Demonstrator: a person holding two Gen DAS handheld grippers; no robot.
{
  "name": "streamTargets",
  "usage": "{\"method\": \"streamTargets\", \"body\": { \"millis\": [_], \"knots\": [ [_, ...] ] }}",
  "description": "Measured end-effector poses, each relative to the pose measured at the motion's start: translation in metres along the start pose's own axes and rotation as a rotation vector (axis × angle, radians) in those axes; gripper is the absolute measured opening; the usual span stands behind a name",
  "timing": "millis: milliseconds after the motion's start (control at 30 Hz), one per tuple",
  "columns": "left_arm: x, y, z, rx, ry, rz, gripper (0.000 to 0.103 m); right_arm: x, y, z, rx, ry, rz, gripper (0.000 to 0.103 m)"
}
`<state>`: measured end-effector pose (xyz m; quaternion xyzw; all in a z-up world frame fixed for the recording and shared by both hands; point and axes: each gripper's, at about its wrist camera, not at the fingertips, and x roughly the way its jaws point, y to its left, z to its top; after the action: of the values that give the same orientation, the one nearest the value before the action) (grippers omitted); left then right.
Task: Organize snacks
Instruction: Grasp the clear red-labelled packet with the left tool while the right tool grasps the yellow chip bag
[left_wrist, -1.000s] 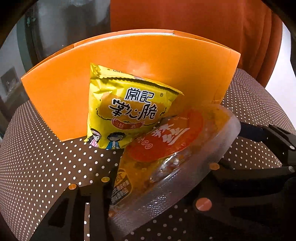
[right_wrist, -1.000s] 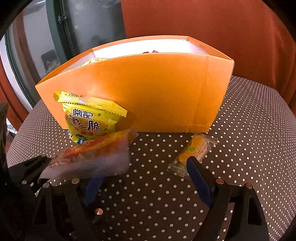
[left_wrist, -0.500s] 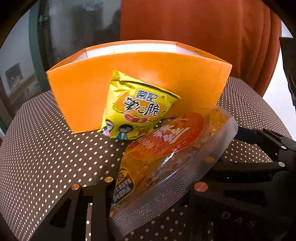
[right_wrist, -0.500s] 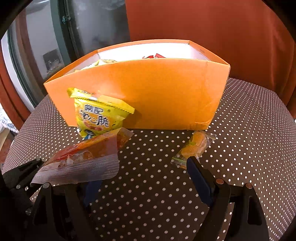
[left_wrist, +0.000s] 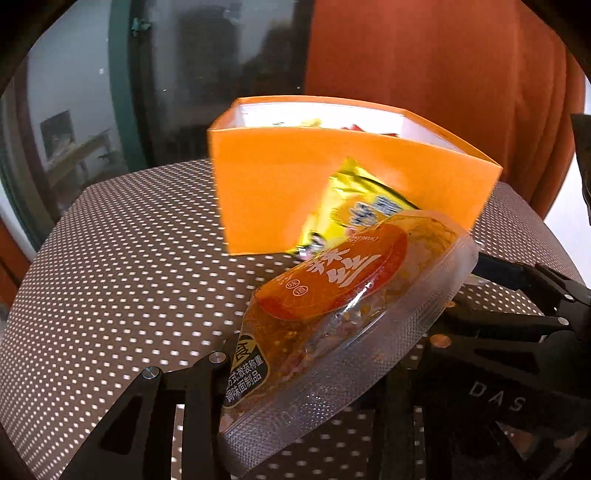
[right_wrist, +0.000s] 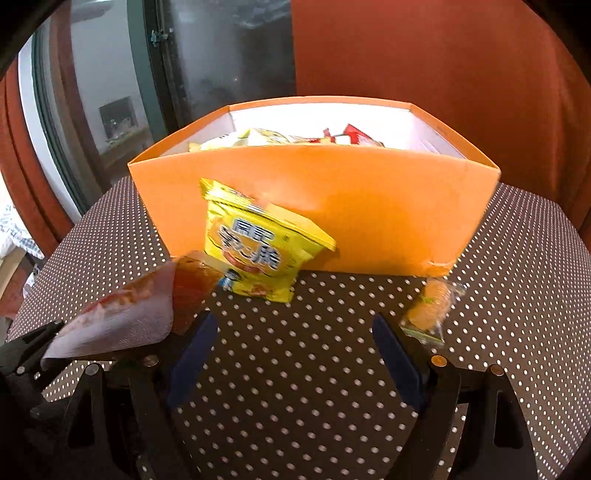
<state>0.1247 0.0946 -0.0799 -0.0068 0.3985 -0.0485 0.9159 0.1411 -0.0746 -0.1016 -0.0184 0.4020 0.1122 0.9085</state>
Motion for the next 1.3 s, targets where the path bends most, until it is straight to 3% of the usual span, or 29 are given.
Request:
{"method": "streamTargets", "body": {
  "millis": [200, 400, 733, 833, 900, 1000, 1167, 1200, 1267, 1300],
  "knots": [
    [0.000, 0.026, 0.003, -0.025, -0.003, 0.022, 0.037, 0.015, 0.018, 0.013, -0.004, -0.003, -0.001, 0.088],
    [0.025, 0.037, 0.016, -0.048, 0.029, 0.030, 0.037, 0.029, 0.021, 0.023, 0.045, 0.003, -0.024, 0.088],
    [0.050, 0.045, 0.026, -0.090, 0.091, -0.044, 0.040, 0.049, 0.024, 0.035, 0.105, -0.013, -0.038, 0.088],
    [0.051, 0.046, 0.029, -0.095, 0.090, -0.045, 0.046, 0.053, 0.025, 0.038, 0.114, -0.020, -0.034, 0.088],
    [0.049, 0.044, 0.034, -0.084, 0.060, -0.044, 0.056, 0.055, 0.025, 0.041, 0.126, -0.025, -0.031, 0.088],
    [0.039, 0.039, 0.039, -0.065, -0.020, -0.026, 0.063, 0.059, 0.026, 0.043, 0.132, -0.024, -0.044, 0.088],
    [0.056, 0.032, 0.038, -0.028, 0.037, -0.039, 0.063, 0.069, 0.027, 0.042, 0.120, 0.000, -0.039, 0.087],
    [0.060, 0.032, 0.037, -0.028, 0.050, -0.038, 0.063, 0.070, 0.027, 0.040, 0.119, 0.002, -0.032, 0.081],
    [0.065, 0.033, 0.036, -0.033, 0.068, -0.037, 0.062, 0.069, 0.027, 0.039, 0.118, 0.000, -0.029, 0.079],
    [0.066, 0.034, 0.036, -0.039, 0.068, -0.039, 0.056, 0.069, 0.028, 0.038, 0.110, -0.003, -0.031, 0.078]
  ]
}}
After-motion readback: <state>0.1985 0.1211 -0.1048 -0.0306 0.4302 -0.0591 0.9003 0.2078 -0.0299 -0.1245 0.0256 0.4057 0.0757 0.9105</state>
